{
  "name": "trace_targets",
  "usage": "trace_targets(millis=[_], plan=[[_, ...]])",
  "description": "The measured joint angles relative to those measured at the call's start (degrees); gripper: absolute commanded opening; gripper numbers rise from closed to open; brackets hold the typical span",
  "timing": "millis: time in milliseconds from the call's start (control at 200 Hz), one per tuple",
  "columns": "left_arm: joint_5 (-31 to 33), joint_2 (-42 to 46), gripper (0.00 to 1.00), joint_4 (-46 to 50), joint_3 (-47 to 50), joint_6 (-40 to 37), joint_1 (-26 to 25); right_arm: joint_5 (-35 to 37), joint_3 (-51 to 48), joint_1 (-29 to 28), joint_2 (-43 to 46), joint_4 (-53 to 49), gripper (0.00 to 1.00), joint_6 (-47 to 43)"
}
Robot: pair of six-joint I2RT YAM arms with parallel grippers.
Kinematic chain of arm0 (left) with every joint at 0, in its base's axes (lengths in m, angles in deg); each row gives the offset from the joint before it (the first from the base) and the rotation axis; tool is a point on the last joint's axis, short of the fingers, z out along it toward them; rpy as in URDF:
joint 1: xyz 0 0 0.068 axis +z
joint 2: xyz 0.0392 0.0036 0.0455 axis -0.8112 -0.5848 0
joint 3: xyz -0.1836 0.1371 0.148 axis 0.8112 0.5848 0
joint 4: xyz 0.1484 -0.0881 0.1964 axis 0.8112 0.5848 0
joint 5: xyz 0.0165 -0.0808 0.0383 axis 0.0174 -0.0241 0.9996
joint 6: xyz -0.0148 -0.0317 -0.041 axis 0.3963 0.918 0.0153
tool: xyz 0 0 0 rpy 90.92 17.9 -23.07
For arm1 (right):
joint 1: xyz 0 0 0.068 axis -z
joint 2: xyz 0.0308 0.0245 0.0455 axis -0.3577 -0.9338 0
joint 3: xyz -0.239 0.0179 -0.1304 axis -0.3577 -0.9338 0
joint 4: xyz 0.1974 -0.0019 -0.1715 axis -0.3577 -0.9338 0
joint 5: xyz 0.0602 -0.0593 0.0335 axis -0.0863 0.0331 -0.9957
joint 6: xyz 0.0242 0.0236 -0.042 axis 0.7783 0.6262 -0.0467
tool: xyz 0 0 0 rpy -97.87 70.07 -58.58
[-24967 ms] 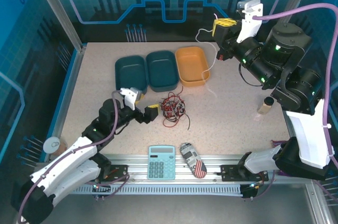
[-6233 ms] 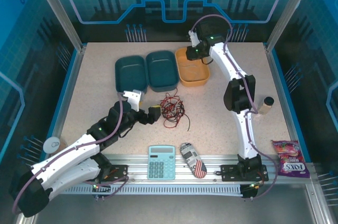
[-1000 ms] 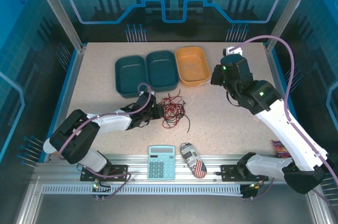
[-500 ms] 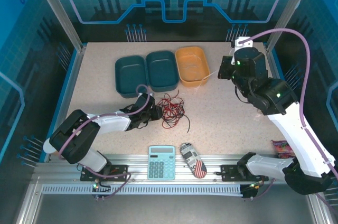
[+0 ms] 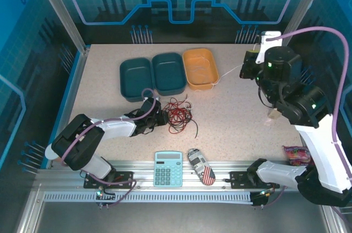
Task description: Untangle the cables
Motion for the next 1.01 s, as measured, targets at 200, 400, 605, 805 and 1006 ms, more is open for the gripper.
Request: trace_targets(millis=[200,400,605,805,1006], plan=[[0.0,0.0,0.23,-0.5,0.5,0.0,0.0,1.6,6.3,0.0,-1.0,-1.3,0.00,-2.4],[0.0,0.0,0.23,-1.0,0.6,0.0,0.1,2.7,11.1,0.0,-3.5,-2.2,0.00,-4.8],[-0.5,0.0,0.40,-1.3,0.6,-0.1,0.3,2.6,15.3,0.0,-5.9,-3.5,0.00,-6.1],[-2.1,2.1,0.57,-0.7,0.6,-0.2,0.4,2.1,16.2,0.0,-6.9,-4.3,0.00,-6.2],[-2.6,11.9,0.69,1.6,0.6,-1.1,0.4,-0.3,16.2,0.1,-7.6,-4.7,0.00,-6.2]])
